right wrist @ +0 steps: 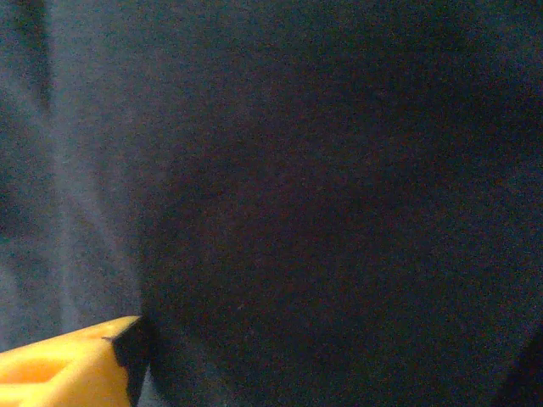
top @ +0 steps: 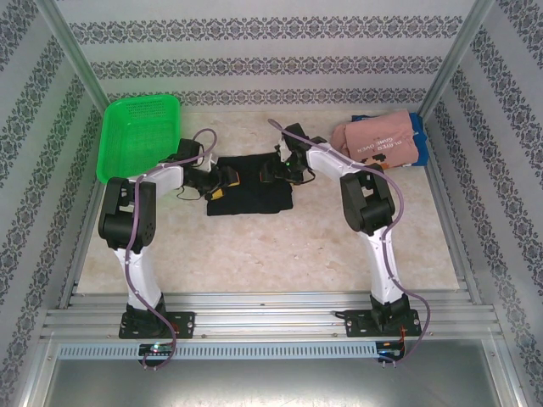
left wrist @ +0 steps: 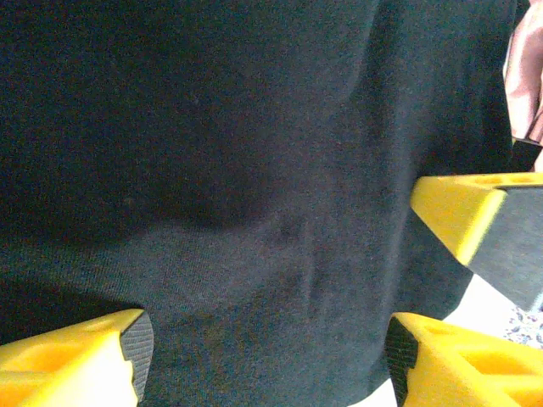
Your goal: Fold and stack the t-shirts
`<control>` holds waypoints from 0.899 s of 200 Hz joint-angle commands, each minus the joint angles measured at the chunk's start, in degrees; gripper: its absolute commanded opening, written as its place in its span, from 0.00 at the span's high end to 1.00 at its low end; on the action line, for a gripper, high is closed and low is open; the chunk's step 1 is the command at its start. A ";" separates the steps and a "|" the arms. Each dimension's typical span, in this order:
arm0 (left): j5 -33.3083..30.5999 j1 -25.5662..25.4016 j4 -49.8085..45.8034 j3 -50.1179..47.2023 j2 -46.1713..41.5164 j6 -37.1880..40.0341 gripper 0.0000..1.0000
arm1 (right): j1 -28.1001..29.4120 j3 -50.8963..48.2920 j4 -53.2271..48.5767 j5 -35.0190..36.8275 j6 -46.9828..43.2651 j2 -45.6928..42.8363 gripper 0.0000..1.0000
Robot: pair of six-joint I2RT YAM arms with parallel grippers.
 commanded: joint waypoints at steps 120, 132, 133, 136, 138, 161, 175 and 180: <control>-6.63 4.97 -1.57 11.41 -19.93 1.15 0.14 | -2.63 22.97 -25.06 31.17 -11.53 -0.77 1.00; -7.08 4.97 -2.53 13.35 -18.81 2.00 0.12 | -3.96 25.19 -26.95 33.82 -13.24 -1.19 1.00; -7.08 4.97 -2.61 13.48 -18.71 2.04 0.12 | -4.11 25.36 -27.03 34.02 -13.36 -1.21 1.00; -7.03 4.97 -2.81 13.89 -18.44 2.30 0.12 | -4.42 25.89 -27.38 34.68 -13.73 -1.31 1.00; -7.00 4.97 -2.81 14.09 -18.25 2.36 0.12 | -4.60 26.17 -27.50 34.99 -14.04 -1.37 1.00; -6.29 4.97 -2.57 16.19 -16.16 2.20 0.09 | -6.62 29.84 -28.73 40.53 -17.83 -1.50 1.00; -6.30 4.88 -2.57 17.10 -15.48 1.68 0.06 | -7.85 32.47 -29.44 43.10 -19.95 -1.11 1.00; -6.29 4.88 -2.52 17.37 -15.37 1.52 0.06 | -8.35 33.42 -29.75 43.55 -20.76 -0.94 1.00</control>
